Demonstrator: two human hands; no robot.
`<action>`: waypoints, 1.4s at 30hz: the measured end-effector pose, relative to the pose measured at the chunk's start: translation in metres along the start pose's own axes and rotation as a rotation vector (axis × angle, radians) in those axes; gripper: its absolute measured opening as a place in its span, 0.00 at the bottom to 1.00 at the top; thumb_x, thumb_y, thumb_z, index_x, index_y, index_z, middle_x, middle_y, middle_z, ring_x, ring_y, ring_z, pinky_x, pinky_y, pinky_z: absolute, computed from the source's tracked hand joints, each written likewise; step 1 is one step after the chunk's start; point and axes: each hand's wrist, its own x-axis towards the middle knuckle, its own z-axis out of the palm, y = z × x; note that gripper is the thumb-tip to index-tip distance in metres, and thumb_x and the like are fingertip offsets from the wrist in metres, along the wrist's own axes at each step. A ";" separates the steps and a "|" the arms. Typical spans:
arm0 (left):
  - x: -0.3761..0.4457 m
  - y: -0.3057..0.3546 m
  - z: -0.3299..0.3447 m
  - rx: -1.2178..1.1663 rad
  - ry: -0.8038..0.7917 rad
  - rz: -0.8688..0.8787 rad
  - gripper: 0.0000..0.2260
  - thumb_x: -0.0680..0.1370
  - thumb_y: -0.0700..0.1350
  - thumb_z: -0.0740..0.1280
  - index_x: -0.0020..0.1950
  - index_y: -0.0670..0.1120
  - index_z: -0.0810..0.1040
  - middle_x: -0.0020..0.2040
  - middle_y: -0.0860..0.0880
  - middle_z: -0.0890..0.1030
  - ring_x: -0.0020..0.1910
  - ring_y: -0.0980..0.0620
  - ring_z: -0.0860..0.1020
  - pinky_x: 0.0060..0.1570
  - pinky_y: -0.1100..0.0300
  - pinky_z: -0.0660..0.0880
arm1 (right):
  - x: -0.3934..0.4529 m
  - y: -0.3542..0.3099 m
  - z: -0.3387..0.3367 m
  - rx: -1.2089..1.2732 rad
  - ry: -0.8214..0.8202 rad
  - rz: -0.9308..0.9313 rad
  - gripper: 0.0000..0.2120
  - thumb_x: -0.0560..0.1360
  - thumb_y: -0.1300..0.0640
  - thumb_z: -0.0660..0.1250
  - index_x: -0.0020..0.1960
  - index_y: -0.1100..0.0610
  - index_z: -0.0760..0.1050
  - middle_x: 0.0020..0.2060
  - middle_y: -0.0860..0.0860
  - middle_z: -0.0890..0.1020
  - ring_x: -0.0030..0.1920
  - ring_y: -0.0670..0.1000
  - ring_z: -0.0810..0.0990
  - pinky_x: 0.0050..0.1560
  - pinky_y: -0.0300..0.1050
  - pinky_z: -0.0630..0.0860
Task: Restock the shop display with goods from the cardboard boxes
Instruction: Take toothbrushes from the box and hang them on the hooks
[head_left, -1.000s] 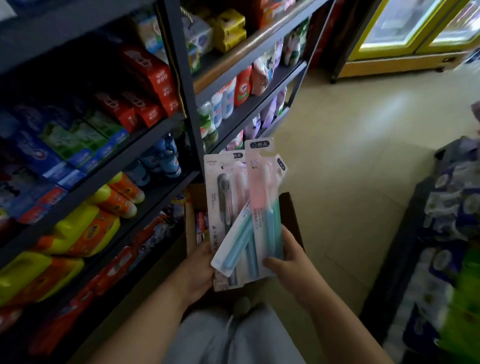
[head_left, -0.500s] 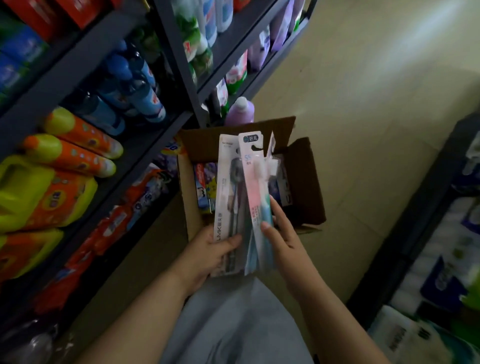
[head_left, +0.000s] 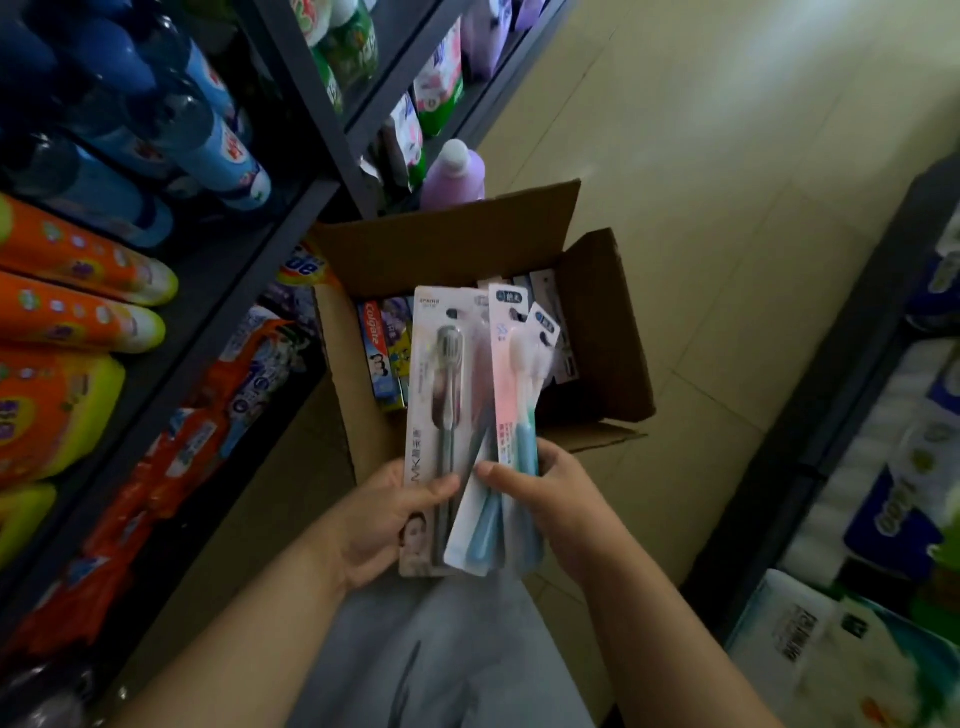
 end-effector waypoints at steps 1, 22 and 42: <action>0.001 -0.002 -0.002 0.022 -0.007 -0.009 0.18 0.73 0.41 0.65 0.63 0.41 0.76 0.58 0.40 0.81 0.58 0.43 0.80 0.59 0.50 0.76 | 0.002 0.003 0.003 0.013 0.002 0.013 0.22 0.68 0.60 0.77 0.59 0.56 0.75 0.53 0.55 0.83 0.52 0.53 0.84 0.55 0.53 0.80; 0.211 -0.016 -0.022 0.098 0.562 -0.150 0.25 0.75 0.34 0.69 0.70 0.47 0.68 0.61 0.43 0.78 0.56 0.44 0.78 0.58 0.44 0.75 | 0.146 0.016 -0.132 -0.210 0.378 -0.047 0.23 0.71 0.60 0.74 0.61 0.50 0.68 0.45 0.44 0.77 0.43 0.41 0.77 0.36 0.36 0.73; 0.329 -0.031 0.011 0.139 0.603 -0.156 0.18 0.76 0.32 0.66 0.60 0.50 0.70 0.52 0.47 0.80 0.50 0.49 0.79 0.48 0.52 0.76 | 0.272 0.029 -0.226 -0.357 0.434 0.047 0.41 0.74 0.62 0.69 0.78 0.46 0.49 0.69 0.52 0.69 0.68 0.56 0.70 0.53 0.50 0.74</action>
